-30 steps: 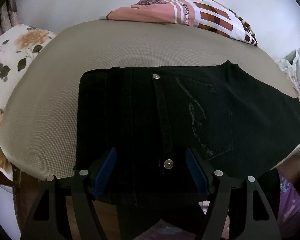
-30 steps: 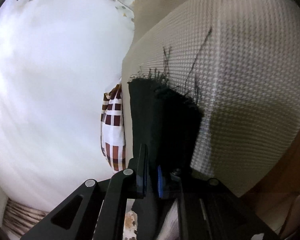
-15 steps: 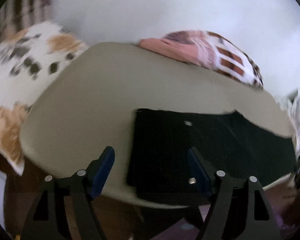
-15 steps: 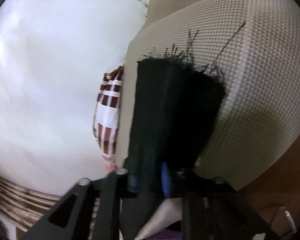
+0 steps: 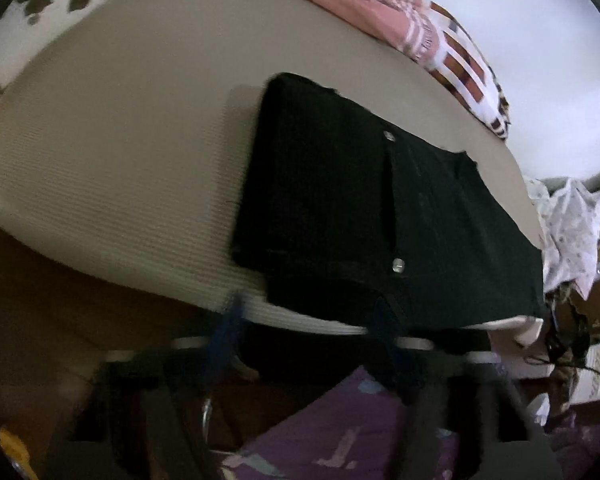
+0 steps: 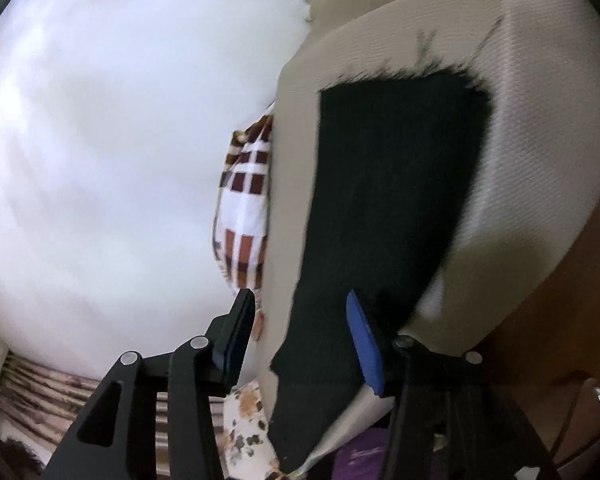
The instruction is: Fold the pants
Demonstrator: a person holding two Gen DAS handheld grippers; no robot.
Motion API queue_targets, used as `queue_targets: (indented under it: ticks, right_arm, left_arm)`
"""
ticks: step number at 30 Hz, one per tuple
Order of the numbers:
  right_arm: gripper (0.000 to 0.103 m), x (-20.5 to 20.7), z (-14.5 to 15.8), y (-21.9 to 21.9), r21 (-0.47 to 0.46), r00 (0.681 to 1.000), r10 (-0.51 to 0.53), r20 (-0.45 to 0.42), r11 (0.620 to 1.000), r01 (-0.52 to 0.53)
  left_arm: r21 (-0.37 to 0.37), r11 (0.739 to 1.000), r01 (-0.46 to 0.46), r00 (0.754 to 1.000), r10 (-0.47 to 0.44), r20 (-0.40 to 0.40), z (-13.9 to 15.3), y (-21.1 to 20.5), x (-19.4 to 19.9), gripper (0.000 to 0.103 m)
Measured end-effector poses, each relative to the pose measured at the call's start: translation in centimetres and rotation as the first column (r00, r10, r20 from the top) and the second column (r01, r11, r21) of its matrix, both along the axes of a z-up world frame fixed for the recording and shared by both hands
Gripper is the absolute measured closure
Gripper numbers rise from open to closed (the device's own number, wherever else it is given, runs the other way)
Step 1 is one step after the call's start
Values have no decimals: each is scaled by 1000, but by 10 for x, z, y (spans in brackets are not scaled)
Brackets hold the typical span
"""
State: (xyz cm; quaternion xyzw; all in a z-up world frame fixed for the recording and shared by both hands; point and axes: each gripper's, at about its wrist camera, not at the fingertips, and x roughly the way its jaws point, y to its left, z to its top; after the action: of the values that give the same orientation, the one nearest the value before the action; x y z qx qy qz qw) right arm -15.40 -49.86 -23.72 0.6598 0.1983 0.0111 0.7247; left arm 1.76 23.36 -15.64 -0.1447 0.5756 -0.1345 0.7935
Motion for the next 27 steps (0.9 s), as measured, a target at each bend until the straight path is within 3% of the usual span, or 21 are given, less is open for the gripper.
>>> queue_targets:
  ticks: [2, 7, 14, 17, 20, 22, 24, 26, 27]
  right_arm:
    - [54, 7, 6, 9, -15, 1000, 26, 9, 1000, -26]
    - [50, 27, 11, 36, -14, 995, 95, 17, 995, -94]
    - [49, 57, -4, 74, 11, 980, 200, -12, 980, -200]
    - [49, 61, -11, 88, 24, 970, 242, -22, 970, -241]
    - [49, 65, -10, 100, -19, 957, 287, -42, 958, -288]
    - [49, 74, -8, 110, -41, 939, 340, -48, 939, -342]
    - [49, 90, 2, 125, -102, 907, 418, -60, 901, -422]
    - [49, 111, 21, 146, -217, 858, 507, -82, 831, -512]
    - [49, 126, 34, 161, -297, 818, 568, -91, 769, -567]
  left_arm:
    - [39, 999, 4, 1000, -5, 23, 4, -8, -2, 68]
    - [20, 999, -29, 999, 28, 33, 11, -3, 1, 69]
    - [115, 993, 6, 986, -25, 165, 32, -19, 23, 71]
    - [110, 994, -8, 992, -6, 126, 19, -12, 13, 71]
    - [105, 994, -9, 998, 3, 57, -8, -4, 1, 70]
    - [64, 997, -31, 999, 29, 26, -14, 1, 4, 70]
    - [73, 997, -21, 999, 17, 52, -7, -2, 2, 70]
    - [86, 996, -18, 998, 13, 64, -3, -5, -1, 70]
    - [86, 996, -23, 998, 17, 68, -2, -5, -1, 70]
